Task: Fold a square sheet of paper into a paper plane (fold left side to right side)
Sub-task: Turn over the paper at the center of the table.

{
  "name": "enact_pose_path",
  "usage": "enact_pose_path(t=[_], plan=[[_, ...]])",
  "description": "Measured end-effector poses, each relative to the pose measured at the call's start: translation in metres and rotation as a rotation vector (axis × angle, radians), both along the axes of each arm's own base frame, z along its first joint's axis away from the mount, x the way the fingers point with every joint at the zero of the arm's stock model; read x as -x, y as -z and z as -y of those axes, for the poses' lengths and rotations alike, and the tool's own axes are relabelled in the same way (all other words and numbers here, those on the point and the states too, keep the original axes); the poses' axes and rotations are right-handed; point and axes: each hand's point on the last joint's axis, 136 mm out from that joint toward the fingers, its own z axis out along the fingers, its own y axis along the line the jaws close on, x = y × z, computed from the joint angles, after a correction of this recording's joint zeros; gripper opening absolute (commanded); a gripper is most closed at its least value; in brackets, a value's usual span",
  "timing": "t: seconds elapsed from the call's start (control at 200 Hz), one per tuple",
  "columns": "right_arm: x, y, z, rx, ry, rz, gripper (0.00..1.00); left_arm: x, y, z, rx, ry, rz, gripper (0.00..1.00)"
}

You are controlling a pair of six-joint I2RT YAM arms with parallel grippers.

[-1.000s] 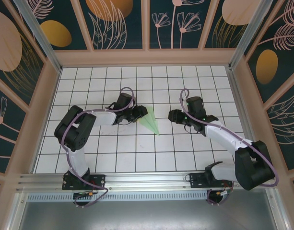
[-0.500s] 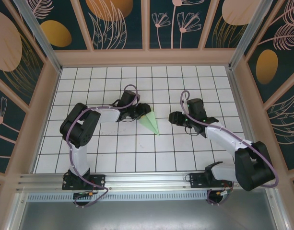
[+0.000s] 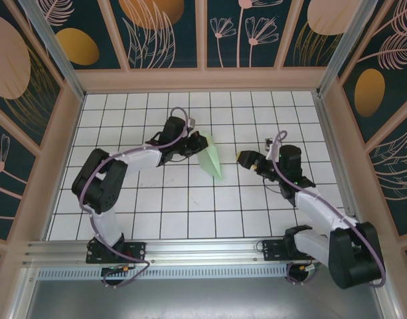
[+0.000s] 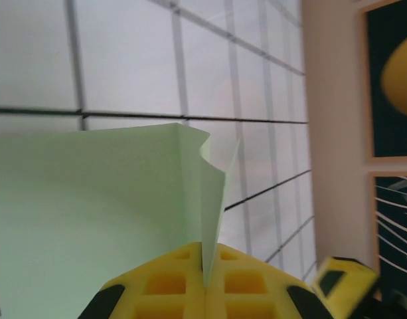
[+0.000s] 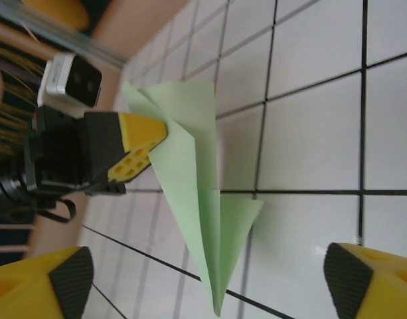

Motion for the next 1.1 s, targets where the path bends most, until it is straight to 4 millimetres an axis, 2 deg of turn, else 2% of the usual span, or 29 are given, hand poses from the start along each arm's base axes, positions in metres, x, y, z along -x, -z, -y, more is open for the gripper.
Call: enact_pose_path(t=[0.1,0.22,0.325,0.621,0.751,0.911,1.101], plan=[[0.007,-0.02,0.001,-0.086,0.001,0.054,0.99,0.001,-0.051,0.001,0.06,0.014,0.109,0.04],[0.016,-0.037,-0.009,-0.168,-0.074,0.09,0.99,0.005,-0.112,0.006,0.153,0.051,0.231,0.04],[0.023,-0.051,-0.019,-0.23,-0.146,0.112,0.99,0.012,-0.142,0.01,0.216,0.096,0.295,0.04],[0.033,-0.068,-0.049,-0.306,-0.299,0.104,0.99,0.029,-0.16,0.017,0.305,0.187,0.304,0.04],[0.03,-0.077,-0.062,-0.329,-0.338,0.105,0.92,0.035,-0.159,0.019,0.33,0.211,0.29,0.04],[0.029,-0.081,-0.075,-0.348,-0.378,0.093,0.74,0.039,-0.159,0.02,0.344,0.229,0.279,0.05],[0.027,-0.09,-0.078,-0.346,-0.389,0.114,0.42,0.041,-0.159,0.021,0.351,0.234,0.277,0.06]])
